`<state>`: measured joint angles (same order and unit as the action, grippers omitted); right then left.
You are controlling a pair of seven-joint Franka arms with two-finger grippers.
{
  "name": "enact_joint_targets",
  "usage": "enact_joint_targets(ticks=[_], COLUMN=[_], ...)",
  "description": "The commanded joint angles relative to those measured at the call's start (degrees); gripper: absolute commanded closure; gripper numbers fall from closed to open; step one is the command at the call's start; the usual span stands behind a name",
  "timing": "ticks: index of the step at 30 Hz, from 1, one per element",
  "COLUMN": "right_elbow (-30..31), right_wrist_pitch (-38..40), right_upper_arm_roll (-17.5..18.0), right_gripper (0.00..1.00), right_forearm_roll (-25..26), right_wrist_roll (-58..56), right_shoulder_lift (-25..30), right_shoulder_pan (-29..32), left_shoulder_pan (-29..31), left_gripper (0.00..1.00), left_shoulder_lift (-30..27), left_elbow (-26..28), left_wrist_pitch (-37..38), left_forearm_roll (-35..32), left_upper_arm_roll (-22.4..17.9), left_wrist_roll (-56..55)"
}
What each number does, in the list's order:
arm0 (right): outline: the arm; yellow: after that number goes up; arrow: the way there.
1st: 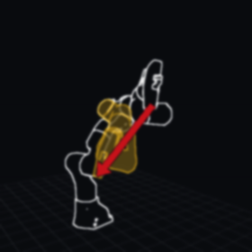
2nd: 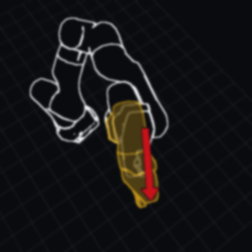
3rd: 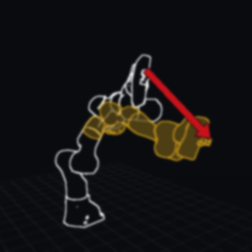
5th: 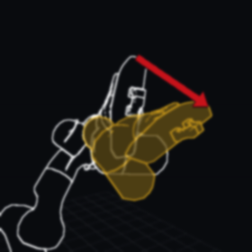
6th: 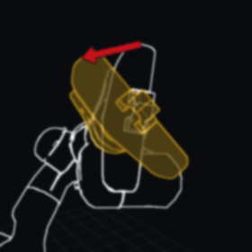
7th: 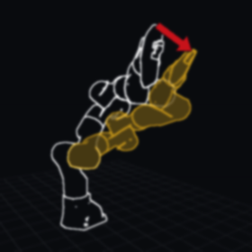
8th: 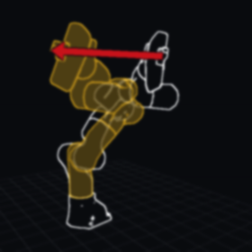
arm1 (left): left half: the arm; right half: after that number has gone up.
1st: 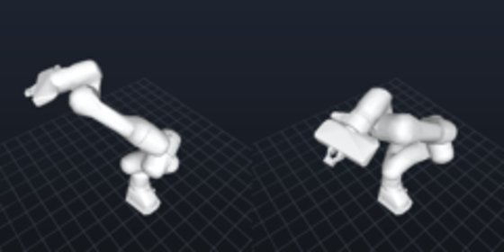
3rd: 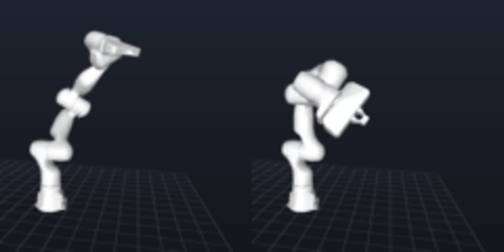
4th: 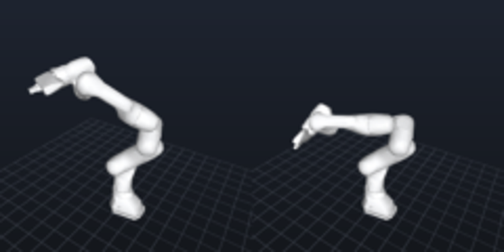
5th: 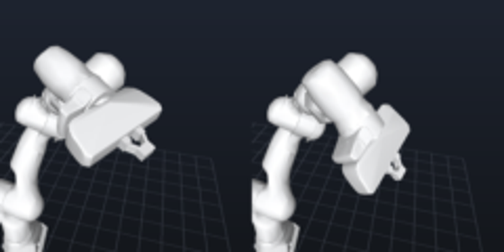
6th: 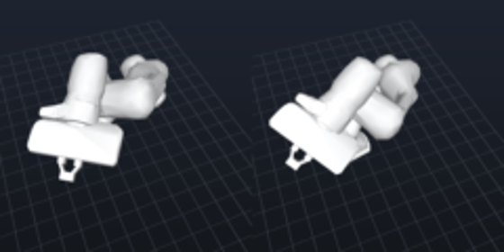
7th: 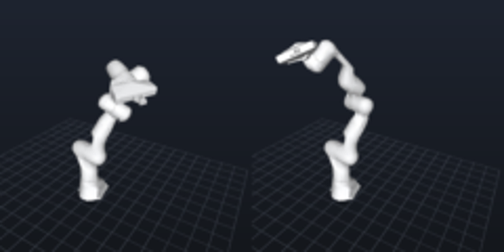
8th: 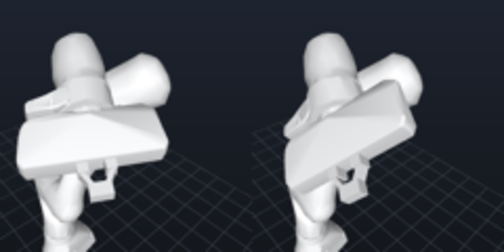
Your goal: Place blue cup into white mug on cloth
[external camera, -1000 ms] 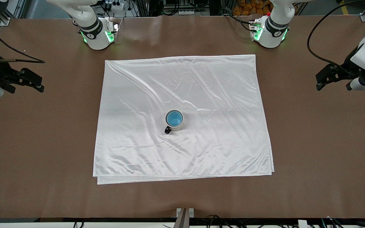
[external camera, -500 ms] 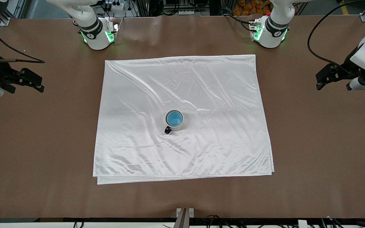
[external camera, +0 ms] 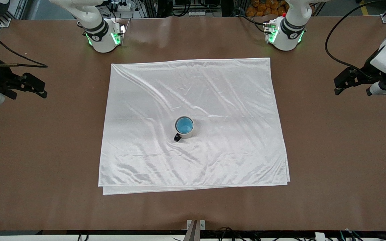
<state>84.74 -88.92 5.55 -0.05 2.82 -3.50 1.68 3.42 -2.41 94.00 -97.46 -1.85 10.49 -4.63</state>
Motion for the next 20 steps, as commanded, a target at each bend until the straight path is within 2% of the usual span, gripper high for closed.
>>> enact_joint_targets(ticks=[1,11,20], right_elbow=[0.2,0.5,0.5], right_wrist_pitch=[-0.2,-0.2,0.1], right_upper_arm_roll=[-0.2,-0.2,-0.2], right_gripper=[0.00,0.00,0.00], right_forearm_roll=[-0.6,-0.6,-0.7], right_wrist_roll=[0.3,0.3,0.3], right_shoulder_lift=[0.2,0.1,0.2], right_shoulder_pan=[-0.2,-0.4,-0.3], left_shoulder_pan=[0.7,0.7,0.6], left_gripper=[0.00,0.00,0.00], left_shoulder_lift=[-0.3,-0.1,-0.1], left_elbow=[-0.4,-0.4,-0.4], left_wrist_pitch=[1.0,0.9,0.9], left_forearm_roll=[1.3,2.5,2.7], left_upper_arm_roll=[0.1,-2.0,-2.0], left_wrist_roll=[0.6,-0.3,-0.6])
